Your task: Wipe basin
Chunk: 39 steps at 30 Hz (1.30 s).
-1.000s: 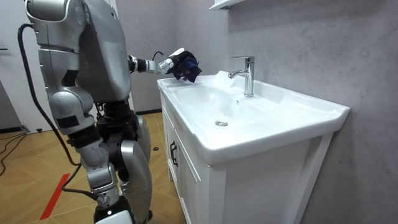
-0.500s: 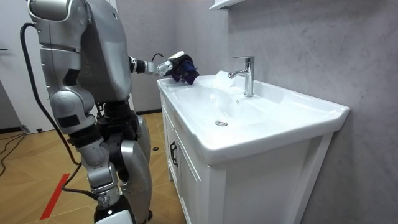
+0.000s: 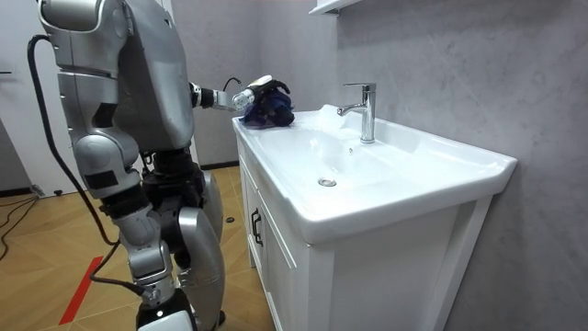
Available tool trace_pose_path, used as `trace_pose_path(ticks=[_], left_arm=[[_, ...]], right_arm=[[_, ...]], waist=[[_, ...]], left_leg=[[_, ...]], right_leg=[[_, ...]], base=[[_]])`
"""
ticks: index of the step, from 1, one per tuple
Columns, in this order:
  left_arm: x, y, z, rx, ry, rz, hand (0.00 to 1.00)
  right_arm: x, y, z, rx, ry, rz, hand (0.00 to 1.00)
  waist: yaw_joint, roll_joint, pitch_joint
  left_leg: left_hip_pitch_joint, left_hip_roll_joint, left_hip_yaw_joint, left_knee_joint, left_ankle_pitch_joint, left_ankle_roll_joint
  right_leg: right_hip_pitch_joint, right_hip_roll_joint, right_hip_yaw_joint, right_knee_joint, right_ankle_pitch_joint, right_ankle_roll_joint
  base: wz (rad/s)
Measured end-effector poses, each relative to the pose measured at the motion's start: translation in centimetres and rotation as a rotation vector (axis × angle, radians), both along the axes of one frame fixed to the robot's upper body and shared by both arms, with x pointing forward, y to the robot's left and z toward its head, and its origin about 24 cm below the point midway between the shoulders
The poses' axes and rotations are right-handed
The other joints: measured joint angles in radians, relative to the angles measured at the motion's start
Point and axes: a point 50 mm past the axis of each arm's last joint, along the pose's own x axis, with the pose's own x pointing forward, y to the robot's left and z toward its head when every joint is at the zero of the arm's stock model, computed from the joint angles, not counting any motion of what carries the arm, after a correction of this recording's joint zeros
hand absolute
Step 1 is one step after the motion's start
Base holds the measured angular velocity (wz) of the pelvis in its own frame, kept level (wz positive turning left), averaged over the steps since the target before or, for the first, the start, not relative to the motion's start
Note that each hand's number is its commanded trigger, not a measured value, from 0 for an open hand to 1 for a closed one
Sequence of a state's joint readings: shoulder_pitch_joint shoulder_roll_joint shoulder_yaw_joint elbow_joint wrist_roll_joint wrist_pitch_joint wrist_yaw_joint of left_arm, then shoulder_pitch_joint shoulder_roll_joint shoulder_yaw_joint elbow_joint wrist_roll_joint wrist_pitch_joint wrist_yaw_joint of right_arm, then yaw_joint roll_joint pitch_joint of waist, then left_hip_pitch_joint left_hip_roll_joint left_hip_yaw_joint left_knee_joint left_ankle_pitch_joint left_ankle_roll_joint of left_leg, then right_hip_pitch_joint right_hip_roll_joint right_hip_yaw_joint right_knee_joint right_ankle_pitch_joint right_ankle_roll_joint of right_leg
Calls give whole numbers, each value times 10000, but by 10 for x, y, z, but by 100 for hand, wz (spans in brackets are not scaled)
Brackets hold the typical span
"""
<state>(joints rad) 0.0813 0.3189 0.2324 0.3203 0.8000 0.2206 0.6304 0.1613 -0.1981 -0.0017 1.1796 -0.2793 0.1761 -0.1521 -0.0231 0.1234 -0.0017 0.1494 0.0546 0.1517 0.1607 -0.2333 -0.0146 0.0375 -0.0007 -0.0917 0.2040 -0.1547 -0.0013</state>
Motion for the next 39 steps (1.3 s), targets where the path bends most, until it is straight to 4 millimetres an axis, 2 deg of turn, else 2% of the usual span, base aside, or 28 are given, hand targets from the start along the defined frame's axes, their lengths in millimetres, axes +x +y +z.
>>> trace_pose_path(ticks=[9,19,25,28,31,35,39], left_arm=[[3,-3,13,463,-882,-60,0],[4,-4,15,619,-944,-94,0],[8,-6,22,-1210,-2319,26,0],[10,-8,28,-2123,-3139,-136,0],[15,-12,38,-3206,-4211,-329,0],[18,-15,47,-4675,-5398,-426,0],[20,-11,51,-5400,-6032,-202,0]], right_arm=[[1,0,0,-95,-73,-23,0],[1,-1,1,-191,-117,-18,0],[4,0,0,-71,-458,-563,0],[5,2,0,-12,-580,-519,0],[7,3,0,30,-667,-491,0],[9,2,0,-52,-710,-504,0],[13,4,0,-53,-864,-598,0]], waist=[[3,-46,24],[-106,103,10],[-221,53,41],[-252,-61,97],[-234,-127,102],[-210,-192,79],[-194,-211,37]], left_leg=[[7,0,0,30,0,0],[-28,2,-92,-29,-2,-3],[-9,-20,-171,-2,0,0],[26,-27,-180,16,1,1],[18,-52,-161,39,2,3],[39,-103,-179,56,3,7],[113,-105,-191,53,4,8]], right_leg=[[-7,-9,-2,-14,-5,1],[38,-9,-101,28,4,-9],[38,-32,-114,4,-25,9],[107,-44,-131,-4,-25,10],[119,-76,-145,16,-59,28],[114,-131,-144,22,-87,67],[140,-124,-148,18,-86,68]], base=[[0],[2],[2],[1],[1],[0],[0]])
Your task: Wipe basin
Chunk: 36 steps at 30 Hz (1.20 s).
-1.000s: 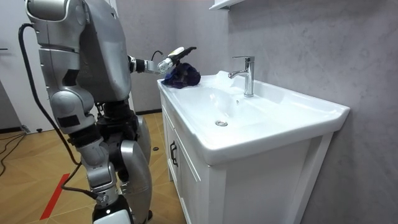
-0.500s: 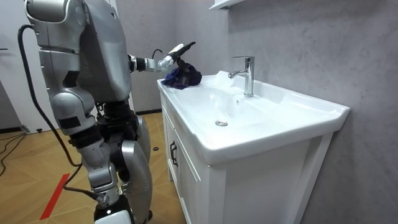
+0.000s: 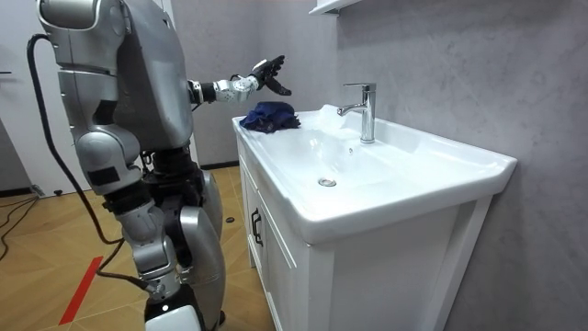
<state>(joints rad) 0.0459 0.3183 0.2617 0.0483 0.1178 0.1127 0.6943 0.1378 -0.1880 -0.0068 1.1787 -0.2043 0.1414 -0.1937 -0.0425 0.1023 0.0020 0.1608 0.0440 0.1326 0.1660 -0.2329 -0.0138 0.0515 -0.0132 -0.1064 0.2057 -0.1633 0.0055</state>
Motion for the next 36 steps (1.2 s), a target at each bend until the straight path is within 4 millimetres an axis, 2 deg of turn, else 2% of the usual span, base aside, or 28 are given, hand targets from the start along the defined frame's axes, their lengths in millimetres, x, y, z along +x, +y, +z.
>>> trace_pose_path(ticks=[8,16,21,22,24,28,33,36], left_arm=[[-6,8,27,91,-1347,369,0],[-21,26,40,902,-1995,2028,0],[-25,27,42,1180,-2425,2553,0],[-27,28,42,1211,-2457,2717,0],[-32,31,41,1282,-2507,3096,0],[-54,45,36,1108,-2902,4292,0],[-81,67,32,-68,-3742,5932,0],[-104,79,24,-391,-3834,7176,0]], right_arm=[[-2,0,0,-2,8,-197,0],[-10,-2,0,-62,33,-419,0],[-15,-2,1,-171,77,-417,0],[-14,-3,1,-249,28,-416,0],[-15,-4,1,-379,6,-380,0],[-20,-3,2,-442,-59,-208,0],[-24,-5,3,-806,-78,-259,0],[-23,-5,4,-907,-215,-249,0]], waist=[[207,-17,-19],[305,-1,-28],[564,27,-33],[717,60,-59],[795,94,-88],[920,189,-145],[1473,219,-156],[1800,194,-133]], left_leg=[[66,-2,3,-15,0,0],[60,-2,5,-18,0,0],[53,-11,18,-71,-3,4],[32,-10,52,-91,-4,4],[42,-8,42,-142,-3,4],[66,-10,-48,-141,-5,2],[94,-64,-46,-128,-3,2],[77,-105,-104,-85,-3,2]], right_leg=[[31,-7,-28,1,-1,-1],[-1,-11,-25,33,-2,-2],[-86,-16,-8,212,-26,-4],[-175,-16,18,290,-36,-20],[-178,-9,31,326,-61,-31],[-168,-13,3,383,-157,-43],[-323,-92,-12,619,-312,-49],[-365,-144,-26,724,-398,-40]], base=[[0],[0],[-2],[-11],[-5],[5],[0],[4]])
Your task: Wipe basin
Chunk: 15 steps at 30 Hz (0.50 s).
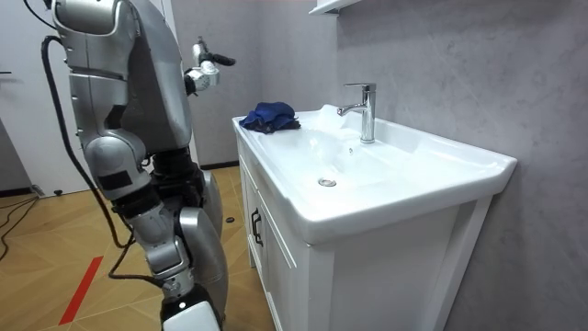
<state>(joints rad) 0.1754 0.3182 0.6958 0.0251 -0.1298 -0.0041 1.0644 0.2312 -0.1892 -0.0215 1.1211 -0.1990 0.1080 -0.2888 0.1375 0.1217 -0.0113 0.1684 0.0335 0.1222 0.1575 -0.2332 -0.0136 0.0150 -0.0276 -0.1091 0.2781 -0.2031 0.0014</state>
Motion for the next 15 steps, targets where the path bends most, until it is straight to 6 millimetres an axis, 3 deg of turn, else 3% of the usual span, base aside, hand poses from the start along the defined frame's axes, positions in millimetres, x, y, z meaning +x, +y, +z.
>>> trace_pose_path(ticks=[8,12,15], left_arm=[[-47,18,-39,-2083,-62,2006,0],[-64,20,-51,-2938,-323,2704,0],[-82,21,-72,-4059,-437,3443,0]], right_arm=[[2,0,0,97,-18,75,0],[5,-1,0,149,-72,205,0],[8,-1,1,149,-251,240,0]], waist=[[575,-20,-52],[664,-62,-40],[684,-11,-62]], left_leg=[[-190,-147,-700,47,8,31],[-242,-168,-848,51,27,51],[-230,-171,-867,42,27,52]], right_leg=[[53,-189,-464,128,-123,58],[61,-235,-629,156,-166,48],[59,-240,-648,134,-179,53]], base=[[19],[13],[0]])
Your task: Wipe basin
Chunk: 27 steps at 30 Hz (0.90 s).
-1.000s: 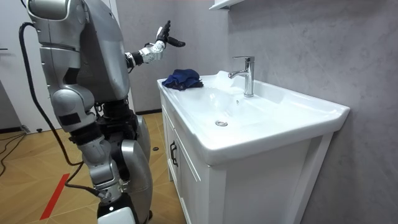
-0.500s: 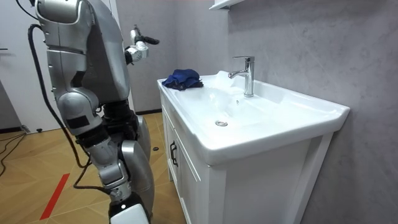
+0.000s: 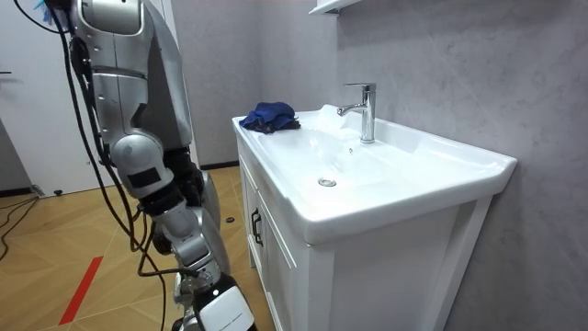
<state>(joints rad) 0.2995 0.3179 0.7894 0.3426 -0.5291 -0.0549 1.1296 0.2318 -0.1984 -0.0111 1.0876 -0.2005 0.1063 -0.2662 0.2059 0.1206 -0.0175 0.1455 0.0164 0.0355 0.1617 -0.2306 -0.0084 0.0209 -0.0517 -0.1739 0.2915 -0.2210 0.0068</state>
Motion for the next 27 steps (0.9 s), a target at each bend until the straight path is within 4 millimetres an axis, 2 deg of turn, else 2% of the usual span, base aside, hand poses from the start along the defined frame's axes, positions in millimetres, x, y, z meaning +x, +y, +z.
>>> trace_pose_path(ticks=[6,9,11,14,17,21,24,27], left_arm=[[-31,-25,-50,-2246,605,640,0],[-50,-51,-81,-3588,1924,165,0],[-68,-72,-104,-4794,2870,-171,0],[-84,-96,-126,-6219,3821,-873,0],[-99,-115,-139,-7346,4220,-1260,0],[-108,-130,-148,-8407,4591,-2098,0],[-113,-138,-154,-9092,5833,-3735,0],[-108,-144,-160,-9624,6976,-5710,0]], right_arm=[[4,0,0,-7,-39,105,0],[5,0,0,100,-20,128,0],[3,2,-1,300,88,105,0],[-5,3,-4,358,553,-23,0],[-7,2,-4,392,735,-70,0],[-14,3,-6,699,1103,-157,0],[-14,5,-7,965,1216,-172,0],[-14,5,-8,1137,1373,-202,0]], waist=[[77,-59,-2],[-62,-146,-26],[-132,-302,-28],[-286,-530,10],[-338,-723,20],[-465,-735,23],[-588,-744,26],[-770,-747,32]], left_leg=[[-17,-20,-58,-43,-1,3],[-5,-74,-121,-84,21,38],[0,-84,-196,-85,21,39],[46,-109,-387,-50,8,59],[58,-103,-400,-52,-27,89],[173,-115,-504,-83,-42,108],[195,-115,-506,-93,-44,112],[233,-118,-547,-93,-44,113]], right_leg=[[29,-42,-92,-3,-11,17],[46,-113,-188,20,-64,53],[85,-131,-233,-7,-71,64],[344,-154,-424,-162,-95,100],[421,-151,-461,-198,-95,112],[663,-127,-494,-388,-64,161],[704,-126,-489,-417,-67,168],[824,-119,-531,-513,-52,187]], base=[[3],[11],[6],[23],[7],[7],[2],[5]])
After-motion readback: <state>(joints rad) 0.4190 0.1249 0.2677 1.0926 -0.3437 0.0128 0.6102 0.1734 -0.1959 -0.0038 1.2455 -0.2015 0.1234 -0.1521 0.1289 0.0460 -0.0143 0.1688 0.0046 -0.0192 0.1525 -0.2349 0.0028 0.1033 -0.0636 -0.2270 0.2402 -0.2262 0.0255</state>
